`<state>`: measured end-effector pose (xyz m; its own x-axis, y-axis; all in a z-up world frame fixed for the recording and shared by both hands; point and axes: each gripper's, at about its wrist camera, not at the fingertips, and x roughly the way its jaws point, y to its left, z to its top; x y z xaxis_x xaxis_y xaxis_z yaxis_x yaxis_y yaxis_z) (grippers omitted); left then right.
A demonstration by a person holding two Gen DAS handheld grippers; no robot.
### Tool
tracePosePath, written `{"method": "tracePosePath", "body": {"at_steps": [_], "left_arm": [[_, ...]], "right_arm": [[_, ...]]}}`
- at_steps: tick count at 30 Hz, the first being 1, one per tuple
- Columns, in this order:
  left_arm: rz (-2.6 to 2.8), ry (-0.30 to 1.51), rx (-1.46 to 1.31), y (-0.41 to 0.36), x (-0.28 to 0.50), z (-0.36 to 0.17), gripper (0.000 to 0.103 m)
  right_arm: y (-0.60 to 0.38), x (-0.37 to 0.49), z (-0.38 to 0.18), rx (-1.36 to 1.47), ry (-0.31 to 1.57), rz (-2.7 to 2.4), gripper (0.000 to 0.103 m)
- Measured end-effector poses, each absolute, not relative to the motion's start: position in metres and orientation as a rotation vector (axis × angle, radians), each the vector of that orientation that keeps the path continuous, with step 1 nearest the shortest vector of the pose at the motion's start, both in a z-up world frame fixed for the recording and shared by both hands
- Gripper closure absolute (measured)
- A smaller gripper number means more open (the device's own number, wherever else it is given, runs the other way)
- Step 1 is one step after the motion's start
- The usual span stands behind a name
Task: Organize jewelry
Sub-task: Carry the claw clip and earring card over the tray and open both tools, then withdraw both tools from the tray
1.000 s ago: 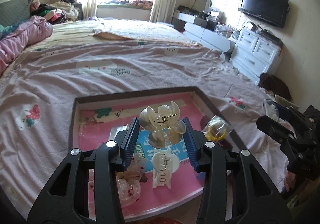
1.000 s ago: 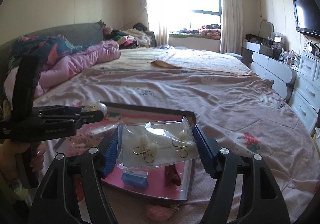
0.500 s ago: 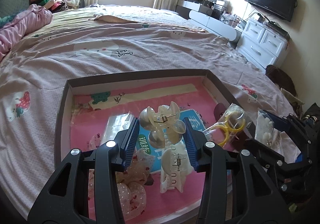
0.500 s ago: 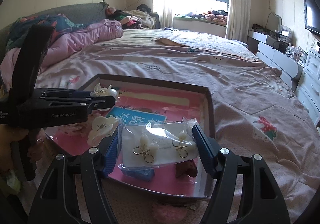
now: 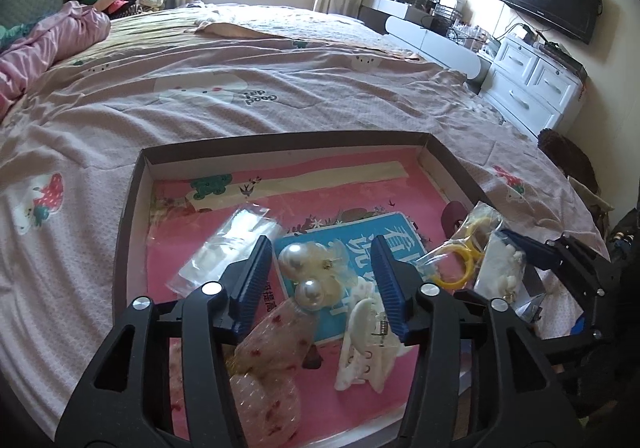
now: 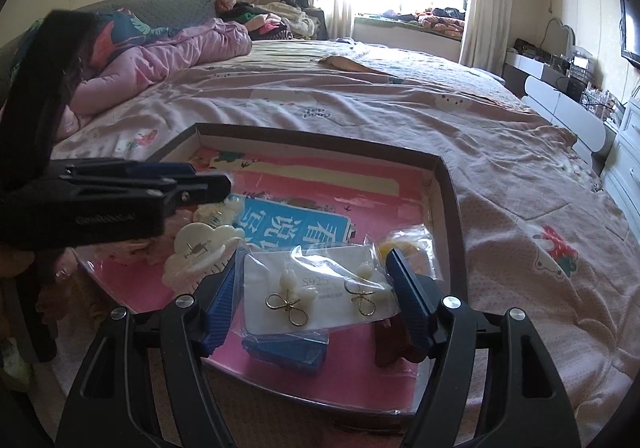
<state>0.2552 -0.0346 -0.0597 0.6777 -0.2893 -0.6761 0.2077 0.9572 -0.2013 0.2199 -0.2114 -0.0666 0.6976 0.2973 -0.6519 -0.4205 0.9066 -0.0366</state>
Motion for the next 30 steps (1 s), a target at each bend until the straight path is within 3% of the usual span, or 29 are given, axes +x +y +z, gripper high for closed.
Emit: {"method": "tracePosePath", "body": {"at_steps": [3,13,30], "left_arm": [[-0.272,0.764,-0.111,-0.033,0.252,-0.055,0.059],[-0.242,0.676,-0.145,-0.021,0.227,-0.023,0.047],[-0.203,0.513,-0.14,-0.009,0.161,0.028,0.016]], "right_arm": [[-0.214,0.217,-0.063,-0.181,0.676,0.397,0.023],[-0.232,0.193,-0.037,-0.132,0.576,0.363,0.009],[-0.263,0.137,0.023,-0.036,0.348,0.337,0.007]]}}
